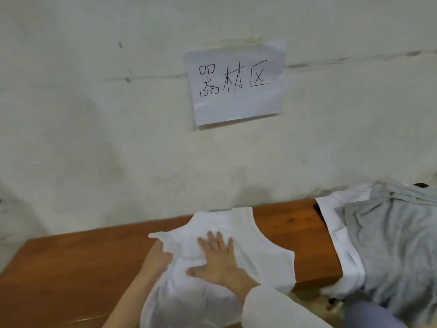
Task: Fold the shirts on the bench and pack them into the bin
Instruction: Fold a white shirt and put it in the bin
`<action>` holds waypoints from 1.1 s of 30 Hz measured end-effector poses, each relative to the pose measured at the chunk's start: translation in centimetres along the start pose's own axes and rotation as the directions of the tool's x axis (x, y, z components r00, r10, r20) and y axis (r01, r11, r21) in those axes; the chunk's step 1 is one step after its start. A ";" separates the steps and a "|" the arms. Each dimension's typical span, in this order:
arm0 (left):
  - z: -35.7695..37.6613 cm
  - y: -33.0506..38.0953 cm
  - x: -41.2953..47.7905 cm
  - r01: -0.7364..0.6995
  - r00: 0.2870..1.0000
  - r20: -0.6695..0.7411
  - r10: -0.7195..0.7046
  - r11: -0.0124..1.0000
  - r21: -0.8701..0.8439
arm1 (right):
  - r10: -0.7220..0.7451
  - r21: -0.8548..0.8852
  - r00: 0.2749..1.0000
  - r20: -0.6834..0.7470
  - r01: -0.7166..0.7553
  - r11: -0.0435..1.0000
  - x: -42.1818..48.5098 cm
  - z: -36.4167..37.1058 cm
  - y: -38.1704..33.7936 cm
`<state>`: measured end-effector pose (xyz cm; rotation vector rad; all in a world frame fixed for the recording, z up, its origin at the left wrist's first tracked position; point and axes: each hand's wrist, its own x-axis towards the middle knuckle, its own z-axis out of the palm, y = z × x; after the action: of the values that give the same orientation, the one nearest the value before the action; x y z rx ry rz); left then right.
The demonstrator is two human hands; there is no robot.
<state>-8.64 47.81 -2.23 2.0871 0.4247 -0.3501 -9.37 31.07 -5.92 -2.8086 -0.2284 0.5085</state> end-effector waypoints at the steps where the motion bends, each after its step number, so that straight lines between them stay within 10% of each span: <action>1: 0.8 -0.9 0.2 -0.038 0.993 -0.103 0.062 0.975 0.218 | 0.034 0.045 0.998 -0.051 -0.031 0.998 -0.5 0.0 0.4; 5: 4.2 -1.5 -0.8 -0.029 0.833 -0.382 0.401 0.720 0.693 | 0.368 0.231 0.873 -0.321 -0.304 0.924 -3.4 0.4 4.2; 11: 10.4 -1.2 0.7 -0.304 0.769 -0.066 0.636 0.455 0.837 | 0.504 0.199 0.824 -0.257 -0.465 0.862 -5.7 2.1 8.9; 22: 8.0 -1.0 7.0 -0.239 0.923 -0.012 0.383 0.600 0.764 | 0.289 -0.038 0.908 -0.302 -0.315 0.948 1.6 -3.0 18.0; 29: 10.2 1.3 7.7 -0.370 0.810 0.090 0.580 0.386 0.845 | 0.258 -0.021 0.911 -0.323 -0.279 0.960 3.5 -3.8 18.4; 33: 13.6 1.7 4.5 -0.505 0.809 0.215 0.547 0.460 0.730 | 0.211 0.053 0.876 -0.434 -0.208 0.977 2.4 -3.7 17.8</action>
<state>-4.92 36.04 -9.77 2.9280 -0.4838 -0.0844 -3.92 13.77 -8.62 -2.8629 0.1740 -0.0931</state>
